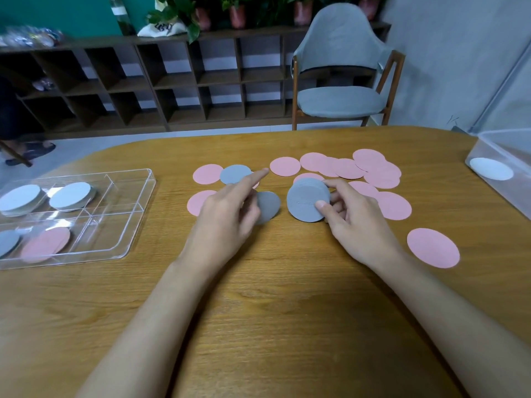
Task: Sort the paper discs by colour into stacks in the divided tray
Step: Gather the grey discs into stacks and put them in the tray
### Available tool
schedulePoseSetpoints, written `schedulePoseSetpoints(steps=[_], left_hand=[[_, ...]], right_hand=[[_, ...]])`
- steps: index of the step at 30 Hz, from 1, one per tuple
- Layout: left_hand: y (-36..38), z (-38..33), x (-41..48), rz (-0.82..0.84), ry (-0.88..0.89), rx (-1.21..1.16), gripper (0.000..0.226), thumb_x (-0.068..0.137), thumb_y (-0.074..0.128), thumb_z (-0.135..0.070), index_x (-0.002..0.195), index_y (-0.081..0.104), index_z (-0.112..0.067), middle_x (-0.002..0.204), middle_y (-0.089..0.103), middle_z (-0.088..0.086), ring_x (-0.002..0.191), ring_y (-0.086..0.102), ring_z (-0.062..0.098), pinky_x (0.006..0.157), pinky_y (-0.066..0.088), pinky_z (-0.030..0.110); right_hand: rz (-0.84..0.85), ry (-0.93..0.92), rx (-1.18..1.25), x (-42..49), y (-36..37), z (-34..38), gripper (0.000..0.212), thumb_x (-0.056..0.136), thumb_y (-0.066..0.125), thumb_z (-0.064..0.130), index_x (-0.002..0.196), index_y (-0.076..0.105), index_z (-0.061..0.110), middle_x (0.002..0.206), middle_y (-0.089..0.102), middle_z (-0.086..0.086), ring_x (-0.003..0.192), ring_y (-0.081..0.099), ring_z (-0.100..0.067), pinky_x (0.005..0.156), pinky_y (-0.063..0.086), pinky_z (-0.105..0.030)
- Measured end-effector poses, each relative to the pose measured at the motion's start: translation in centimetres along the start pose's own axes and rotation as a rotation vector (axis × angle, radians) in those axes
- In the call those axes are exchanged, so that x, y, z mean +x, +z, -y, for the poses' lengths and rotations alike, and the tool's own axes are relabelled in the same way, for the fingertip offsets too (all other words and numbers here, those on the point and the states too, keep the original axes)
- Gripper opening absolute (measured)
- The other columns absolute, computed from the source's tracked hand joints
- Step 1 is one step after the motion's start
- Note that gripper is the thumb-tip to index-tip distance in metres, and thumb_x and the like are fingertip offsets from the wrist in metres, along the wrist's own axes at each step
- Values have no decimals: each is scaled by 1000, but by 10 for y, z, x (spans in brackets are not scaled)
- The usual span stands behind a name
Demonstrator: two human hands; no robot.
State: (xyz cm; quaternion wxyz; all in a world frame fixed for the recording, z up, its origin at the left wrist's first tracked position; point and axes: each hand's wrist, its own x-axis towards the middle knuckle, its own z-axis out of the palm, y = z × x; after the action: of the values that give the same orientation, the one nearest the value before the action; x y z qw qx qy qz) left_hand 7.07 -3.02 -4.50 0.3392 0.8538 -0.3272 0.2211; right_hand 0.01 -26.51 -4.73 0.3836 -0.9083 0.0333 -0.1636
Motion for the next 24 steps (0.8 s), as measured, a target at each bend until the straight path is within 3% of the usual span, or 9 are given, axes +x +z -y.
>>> schedulePoseSetpoints(steps=[4, 8, 11, 15, 20, 24], left_hand=[[3, -10, 0, -6, -158, -262, 55, 87, 69, -2, 136, 66, -28, 89, 71, -8, 82, 65, 13, 73, 53, 20], [11, -11, -1, 28, -288, -495, 51, 88, 77, -2, 131, 69, -29, 95, 72, -2, 88, 67, 8, 69, 55, 20], [16, -9, -2, 29, -303, -449, 49, 87, 81, -6, 130, 70, -28, 96, 71, -4, 82, 67, 5, 68, 54, 15], [18, -3, -1, 76, -383, -416, 43, 87, 84, -18, 127, 73, -27, 102, 72, -7, 78, 68, -1, 72, 50, 11], [20, -1, -4, 182, -376, -379, 34, 90, 79, -30, 123, 76, -34, 85, 77, -2, 70, 59, 2, 73, 51, 26], [22, -6, -5, 122, -381, -375, 33, 88, 82, -28, 122, 78, -29, 92, 77, -8, 70, 63, 4, 74, 52, 21]], right_hand=[[5, -5, 8, 0, 0, 2, 41, 102, 62, 27, 142, 54, 23, 98, 58, 15, 87, 59, -2, 73, 44, -13], [40, -23, 23, -2, 0, 6, 42, 102, 62, 26, 144, 54, 25, 105, 63, 9, 91, 62, -3, 75, 49, -13], [100, -34, 129, -3, 2, 6, 43, 101, 64, 24, 143, 57, 24, 105, 67, 6, 88, 70, -8, 82, 60, -24], [136, -38, 222, -1, 3, 4, 46, 97, 69, 19, 142, 60, 23, 104, 68, -2, 80, 73, -15, 83, 62, -27], [166, -14, 270, 1, 1, 1, 51, 95, 71, 19, 144, 59, 28, 105, 70, -1, 77, 75, -18, 82, 63, -32], [212, -16, 268, 0, 1, 2, 53, 101, 62, 19, 151, 49, 31, 93, 76, 0, 83, 74, -11, 88, 56, -21]])
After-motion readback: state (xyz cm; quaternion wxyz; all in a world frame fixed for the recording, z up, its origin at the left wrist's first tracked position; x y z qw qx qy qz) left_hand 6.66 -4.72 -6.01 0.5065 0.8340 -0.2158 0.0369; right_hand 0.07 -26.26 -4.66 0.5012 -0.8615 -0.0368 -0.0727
